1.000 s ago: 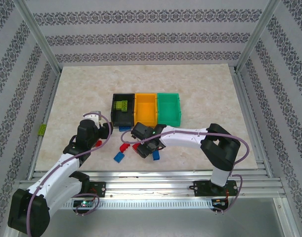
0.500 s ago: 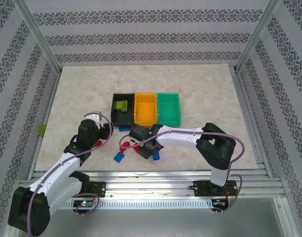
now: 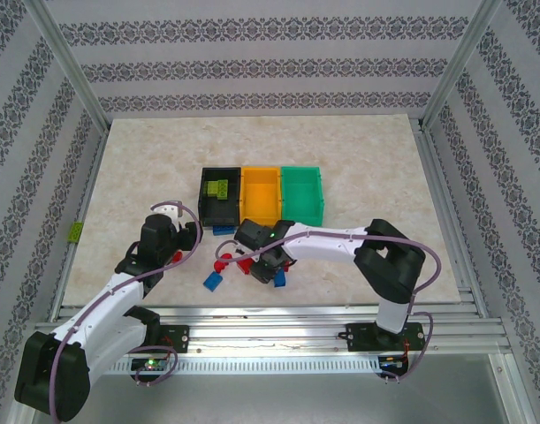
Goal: Sort the legos into containers by color
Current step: Pick up the lego from the bottom-center of the table, then place the lego in the container, then pick up the lego from the bottom-center of the table.
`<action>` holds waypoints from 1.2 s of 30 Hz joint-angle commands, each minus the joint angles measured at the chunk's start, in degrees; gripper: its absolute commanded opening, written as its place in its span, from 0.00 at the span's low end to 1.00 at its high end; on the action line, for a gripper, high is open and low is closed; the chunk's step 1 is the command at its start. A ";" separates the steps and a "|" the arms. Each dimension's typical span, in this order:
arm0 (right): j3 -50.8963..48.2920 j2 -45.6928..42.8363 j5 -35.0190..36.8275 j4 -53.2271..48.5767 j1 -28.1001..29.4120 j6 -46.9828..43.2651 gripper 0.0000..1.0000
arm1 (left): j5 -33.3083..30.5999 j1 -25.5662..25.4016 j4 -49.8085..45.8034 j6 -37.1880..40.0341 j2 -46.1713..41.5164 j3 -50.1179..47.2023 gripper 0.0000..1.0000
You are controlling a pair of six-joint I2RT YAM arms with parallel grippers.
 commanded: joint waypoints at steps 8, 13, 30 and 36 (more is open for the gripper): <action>12.57 -1.80 -4.78 6.40 -6.55 7.57 0.38 | 0.08 0.58 2.52 -0.98 1.38 -0.59 0.58; 25.72 8.44 -2.17 8.16 -8.36 11.83 0.39 | 0.15 0.58 3.05 -1.03 2.43 -0.52 0.58; 7.21 -6.67 4.86 8.63 -10.88 16.08 0.63 | 0.82 0.68 3.43 -1.24 2.56 -0.70 0.59; -11.76 -18.59 5.47 8.15 -16.00 20.15 0.62 | 1.18 0.87 4.19 -1.34 2.64 -1.07 0.59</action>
